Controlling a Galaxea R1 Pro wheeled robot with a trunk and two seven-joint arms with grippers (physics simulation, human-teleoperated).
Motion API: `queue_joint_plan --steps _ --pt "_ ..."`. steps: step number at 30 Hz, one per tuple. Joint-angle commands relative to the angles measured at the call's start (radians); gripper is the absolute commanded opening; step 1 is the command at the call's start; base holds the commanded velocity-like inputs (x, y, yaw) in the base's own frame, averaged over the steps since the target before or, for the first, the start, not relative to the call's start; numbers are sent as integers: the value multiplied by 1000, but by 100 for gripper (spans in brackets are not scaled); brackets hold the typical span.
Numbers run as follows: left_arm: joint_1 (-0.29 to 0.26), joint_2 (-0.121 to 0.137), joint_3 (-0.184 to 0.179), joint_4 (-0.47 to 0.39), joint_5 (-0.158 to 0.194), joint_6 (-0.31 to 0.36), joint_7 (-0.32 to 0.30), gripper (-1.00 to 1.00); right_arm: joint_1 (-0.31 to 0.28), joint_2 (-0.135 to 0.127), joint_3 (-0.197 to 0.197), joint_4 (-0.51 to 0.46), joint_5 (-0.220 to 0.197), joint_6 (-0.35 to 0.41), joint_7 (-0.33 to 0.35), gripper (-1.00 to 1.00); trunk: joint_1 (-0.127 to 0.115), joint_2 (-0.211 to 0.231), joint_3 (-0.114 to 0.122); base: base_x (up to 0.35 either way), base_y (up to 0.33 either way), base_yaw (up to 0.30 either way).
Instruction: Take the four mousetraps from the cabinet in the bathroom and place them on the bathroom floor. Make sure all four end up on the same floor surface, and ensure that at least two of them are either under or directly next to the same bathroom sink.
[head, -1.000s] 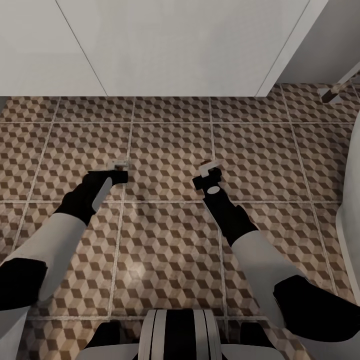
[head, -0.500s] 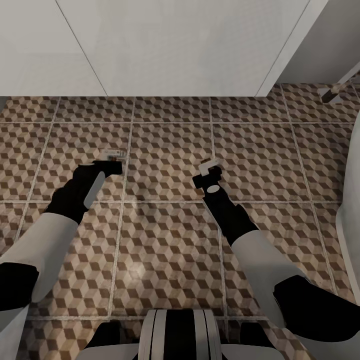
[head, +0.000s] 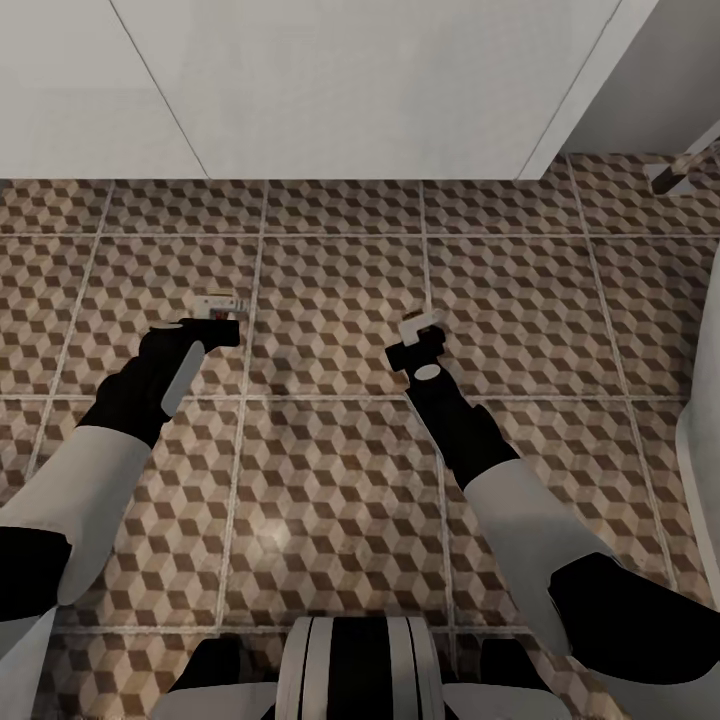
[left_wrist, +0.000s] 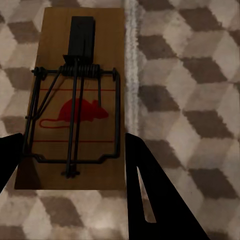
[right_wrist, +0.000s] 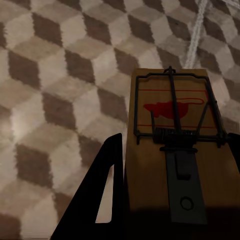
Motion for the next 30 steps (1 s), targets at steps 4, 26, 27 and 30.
queue_joint_plan --steps 4,26,27,30 --pt "-1 2 -5 -2 8 4 7 -100 -1 0 2 -3 7 9 -2 -100 2 -1 -19 0 0 0" --pt "5 2 -4 -95 7 3 9 -100 -1 0 2 -63 8 -1 -29 -100 6 -4 -19 0 0 0" --pt "11 2 -4 -110 7 1 9 -100 -1 0 2 -70 8 -3 -41 -100 6 -4 -19 0 0 0" --pt "35 2 -4 -138 7 -3 10 -100 -1 0 2 -80 8 -10 -59 -100 6 -4 -19 0 0 0"
